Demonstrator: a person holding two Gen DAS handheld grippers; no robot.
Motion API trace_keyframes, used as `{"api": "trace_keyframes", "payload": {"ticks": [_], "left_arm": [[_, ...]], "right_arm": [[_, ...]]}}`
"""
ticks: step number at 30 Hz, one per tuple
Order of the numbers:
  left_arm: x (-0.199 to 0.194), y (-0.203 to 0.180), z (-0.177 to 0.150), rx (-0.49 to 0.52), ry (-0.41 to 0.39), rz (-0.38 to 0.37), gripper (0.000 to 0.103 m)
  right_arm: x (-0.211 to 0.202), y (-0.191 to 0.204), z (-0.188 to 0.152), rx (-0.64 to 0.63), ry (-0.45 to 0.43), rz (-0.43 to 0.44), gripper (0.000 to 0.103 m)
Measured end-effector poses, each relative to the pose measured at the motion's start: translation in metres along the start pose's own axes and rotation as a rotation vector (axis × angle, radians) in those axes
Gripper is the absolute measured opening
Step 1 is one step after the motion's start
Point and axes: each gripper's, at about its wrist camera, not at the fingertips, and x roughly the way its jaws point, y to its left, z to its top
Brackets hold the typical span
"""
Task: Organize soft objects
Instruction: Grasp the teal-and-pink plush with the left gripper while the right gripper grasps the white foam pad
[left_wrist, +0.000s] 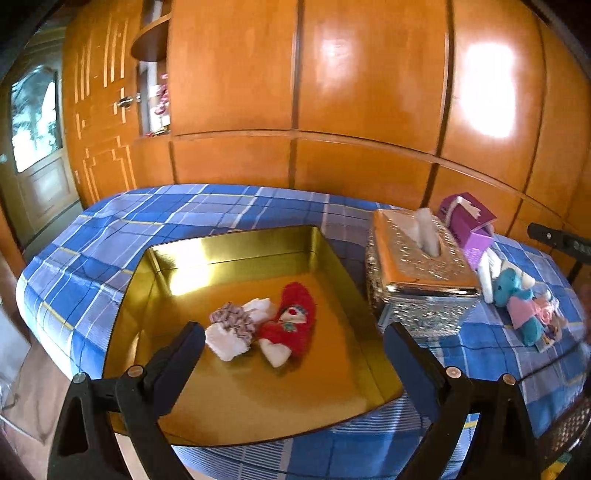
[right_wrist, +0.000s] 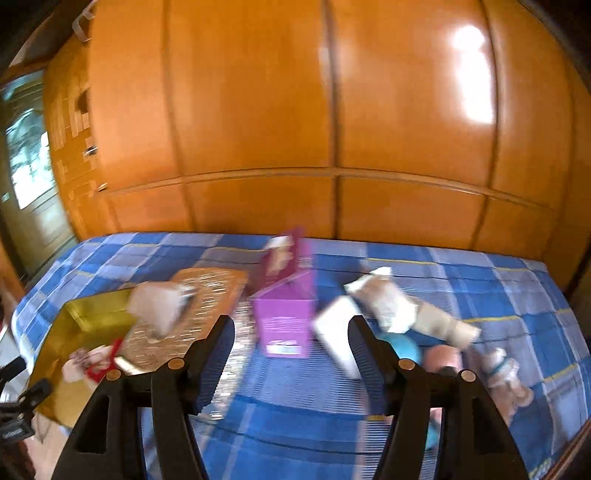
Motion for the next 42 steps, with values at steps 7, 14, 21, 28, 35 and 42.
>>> {"api": "trace_keyframes", "payload": {"ticks": [7, 14, 21, 28, 35, 42], "left_arm": [[-0.002, -0.022, 0.000, 0.061, 0.013, -0.045, 0.098], [-0.005, -0.053, 0.001, 0.148, 0.022, -0.119, 0.098], [-0.013, -0.105, 0.008, 0.308, 0.018, -0.230, 0.095], [-0.004, -0.170, 0.021, 0.436, 0.064, -0.359, 0.087], [0.031, -0.236, 0.032, 0.460, 0.188, -0.486, 0.074], [0.087, -0.298, 0.043, 0.369, 0.318, -0.540, 0.066]], "right_arm": [[-0.001, -0.067, 0.005, 0.100, -0.012, -0.129, 0.064], [0.015, -0.127, 0.001, 0.184, 0.017, -0.241, 0.064], [0.034, -0.195, -0.026, 0.407, 0.098, -0.327, 0.064], [0.032, -0.216, -0.034, 0.550, 0.101, -0.245, 0.064], [0.036, -0.220, -0.039, 0.613, 0.119, -0.166, 0.064], [0.033, -0.225, -0.042, 0.660, 0.099, -0.105, 0.064]]}}
